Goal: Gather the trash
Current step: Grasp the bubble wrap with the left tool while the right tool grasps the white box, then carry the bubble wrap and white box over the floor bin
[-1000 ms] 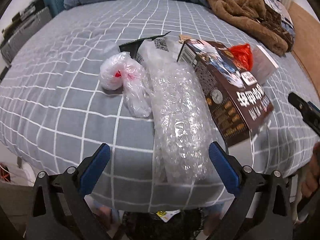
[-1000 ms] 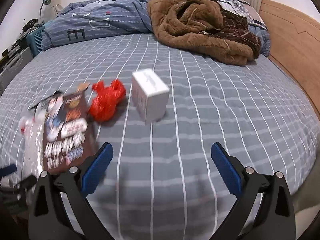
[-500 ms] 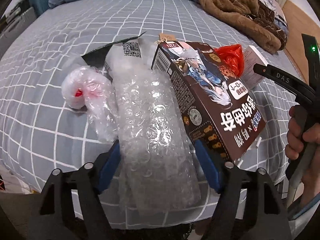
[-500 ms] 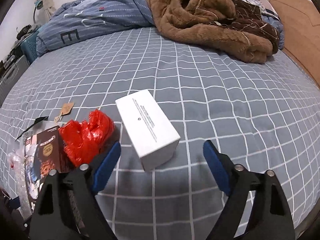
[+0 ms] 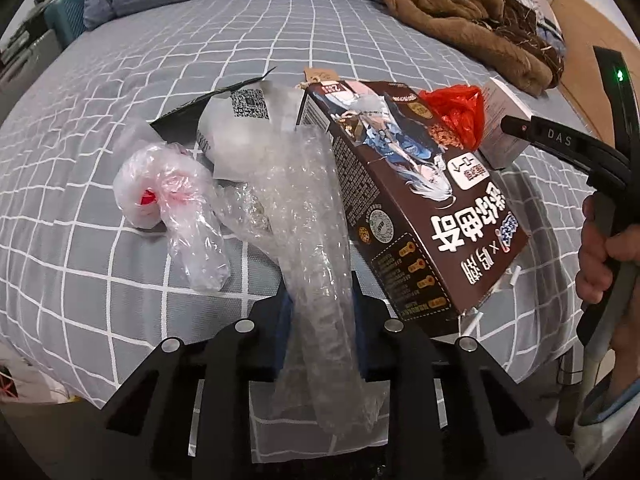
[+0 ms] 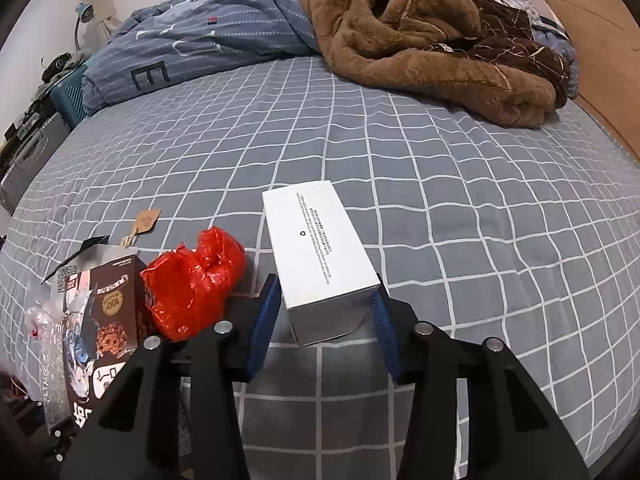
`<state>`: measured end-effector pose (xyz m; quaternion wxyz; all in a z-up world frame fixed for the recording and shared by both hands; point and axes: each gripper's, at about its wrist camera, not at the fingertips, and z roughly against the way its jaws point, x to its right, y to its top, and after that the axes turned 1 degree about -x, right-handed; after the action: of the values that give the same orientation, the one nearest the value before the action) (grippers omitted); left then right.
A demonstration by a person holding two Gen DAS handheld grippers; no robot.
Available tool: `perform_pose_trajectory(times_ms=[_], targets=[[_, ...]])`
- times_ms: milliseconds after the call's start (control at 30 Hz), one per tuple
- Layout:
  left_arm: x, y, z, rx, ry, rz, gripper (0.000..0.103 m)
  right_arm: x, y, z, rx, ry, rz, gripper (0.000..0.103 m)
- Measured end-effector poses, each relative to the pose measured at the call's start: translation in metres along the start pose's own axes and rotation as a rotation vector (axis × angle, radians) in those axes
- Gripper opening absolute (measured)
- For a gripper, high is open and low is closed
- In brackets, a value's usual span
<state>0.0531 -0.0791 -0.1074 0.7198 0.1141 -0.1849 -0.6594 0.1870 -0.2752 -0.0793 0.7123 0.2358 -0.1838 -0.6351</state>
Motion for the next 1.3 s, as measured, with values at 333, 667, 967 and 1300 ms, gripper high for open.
perform_pose_trajectory(times_ms=[333,667,967,1300], targets=[[-0.003,-0.001,0.027,0.064,-0.04,-0.002,0.025,0.014,-0.013,0.039,0.038,-0.024,-0.066,0.042],[-0.004,-0.004,0.058,0.114,-0.034,-0.03,0.025,0.0,-0.039,0.109,0.035,-0.069,-0.057,0.042],[-0.01,-0.03,0.081,0.117,-0.04,-0.033,0.025,-0.022,-0.089,0.154,0.033,-0.062,-0.018,0.042],[-0.01,-0.078,0.094,0.095,-0.053,-0.048,0.025,-0.036,-0.138,0.19,0.031,-0.051,-0.007,0.042]])
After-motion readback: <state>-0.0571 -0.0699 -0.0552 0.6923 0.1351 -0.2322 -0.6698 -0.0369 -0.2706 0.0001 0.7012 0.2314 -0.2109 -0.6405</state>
